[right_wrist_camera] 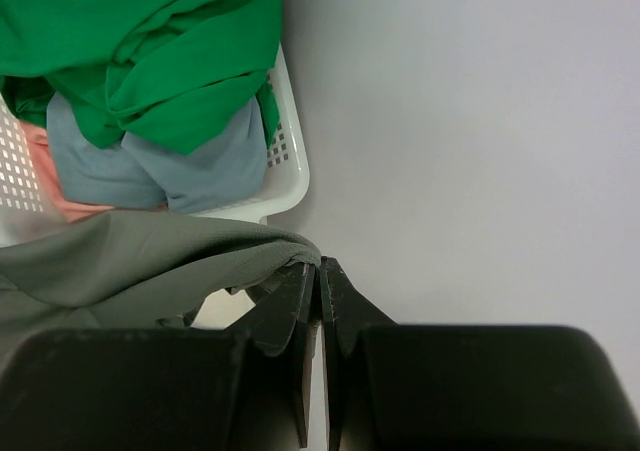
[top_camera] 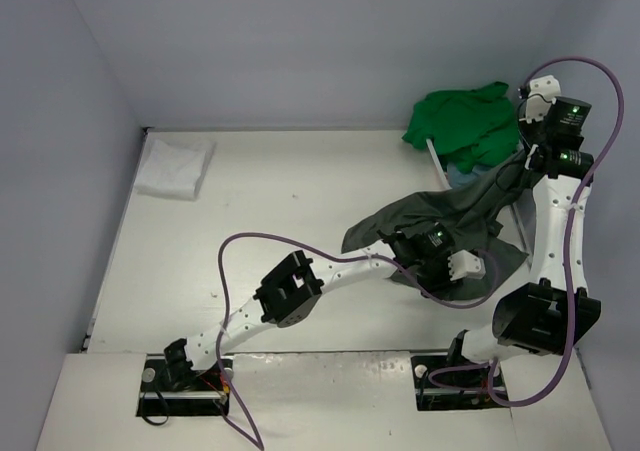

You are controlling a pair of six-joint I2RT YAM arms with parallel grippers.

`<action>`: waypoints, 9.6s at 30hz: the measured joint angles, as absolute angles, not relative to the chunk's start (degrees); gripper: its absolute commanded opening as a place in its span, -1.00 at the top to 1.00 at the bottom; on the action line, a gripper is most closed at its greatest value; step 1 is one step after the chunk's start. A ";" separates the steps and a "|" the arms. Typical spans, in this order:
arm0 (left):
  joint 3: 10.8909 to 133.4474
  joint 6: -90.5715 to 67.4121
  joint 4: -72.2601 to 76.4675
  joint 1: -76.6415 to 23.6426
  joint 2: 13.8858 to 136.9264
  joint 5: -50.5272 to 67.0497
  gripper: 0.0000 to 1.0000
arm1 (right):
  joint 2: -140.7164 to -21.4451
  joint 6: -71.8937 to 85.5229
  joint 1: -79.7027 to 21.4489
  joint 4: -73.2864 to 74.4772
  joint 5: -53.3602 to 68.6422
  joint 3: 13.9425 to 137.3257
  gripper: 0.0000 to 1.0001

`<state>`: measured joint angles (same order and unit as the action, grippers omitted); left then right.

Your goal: Fold and stack the t-shirts

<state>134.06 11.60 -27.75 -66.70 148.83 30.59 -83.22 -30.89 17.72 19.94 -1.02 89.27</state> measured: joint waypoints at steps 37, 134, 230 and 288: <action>77.71 23.79 -27.79 -33.39 100.40 22.55 1.00 | -77.17 -31.64 11.92 23.94 6.63 80.90 1.00; 86.39 25.39 -20.95 -57.69 118.74 13.06 1.00 | -70.08 -30.02 0.32 23.40 0.86 65.01 1.00; 93.38 24.03 -39.46 -10.68 75.33 32.62 1.00 | -56.97 -33.74 2.17 14.61 32.93 57.21 1.00; 103.44 27.90 -13.65 -10.76 122.17 7.44 1.00 | -135.92 -36.64 -10.52 -12.71 8.40 99.29 0.71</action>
<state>103.44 27.90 -13.65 -10.76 122.17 7.44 -135.92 -36.64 -10.52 -12.71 8.40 99.29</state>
